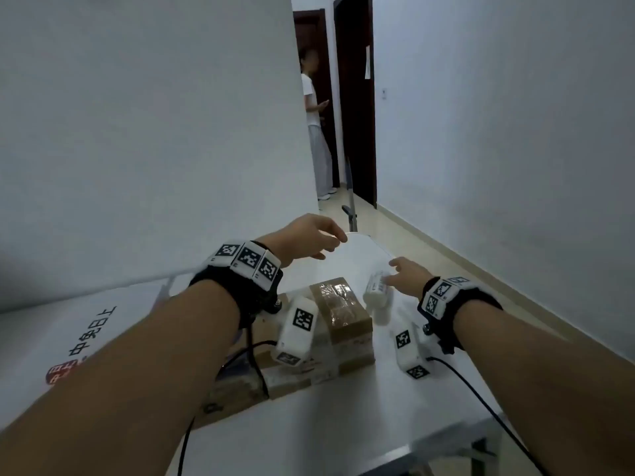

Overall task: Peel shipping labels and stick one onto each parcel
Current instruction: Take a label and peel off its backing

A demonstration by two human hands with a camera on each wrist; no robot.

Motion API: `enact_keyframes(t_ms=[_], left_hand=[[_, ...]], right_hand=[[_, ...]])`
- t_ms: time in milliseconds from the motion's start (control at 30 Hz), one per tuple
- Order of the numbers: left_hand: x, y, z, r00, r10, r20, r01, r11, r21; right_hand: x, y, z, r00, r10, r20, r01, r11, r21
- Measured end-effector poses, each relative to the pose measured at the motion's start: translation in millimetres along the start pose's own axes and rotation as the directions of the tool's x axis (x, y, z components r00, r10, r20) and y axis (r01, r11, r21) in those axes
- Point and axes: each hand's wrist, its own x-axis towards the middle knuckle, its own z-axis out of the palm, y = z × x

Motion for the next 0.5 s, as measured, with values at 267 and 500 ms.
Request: enact_keyframes(t_ms=[267,500], left_hand=[[-2,-18,1,1.000,-0.027,-0.005,0.027,0.995,-0.101],[5,-21,8,0.999,-0.041,-0.018,0.033,0.951,-0.309]], right_hand=[[12,-9,16,0.995,0.031,0.093,-0.039,0.996,0.081],[11,-4,14,0.983,0.059,-0.173,0.007,0.934,0.358]])
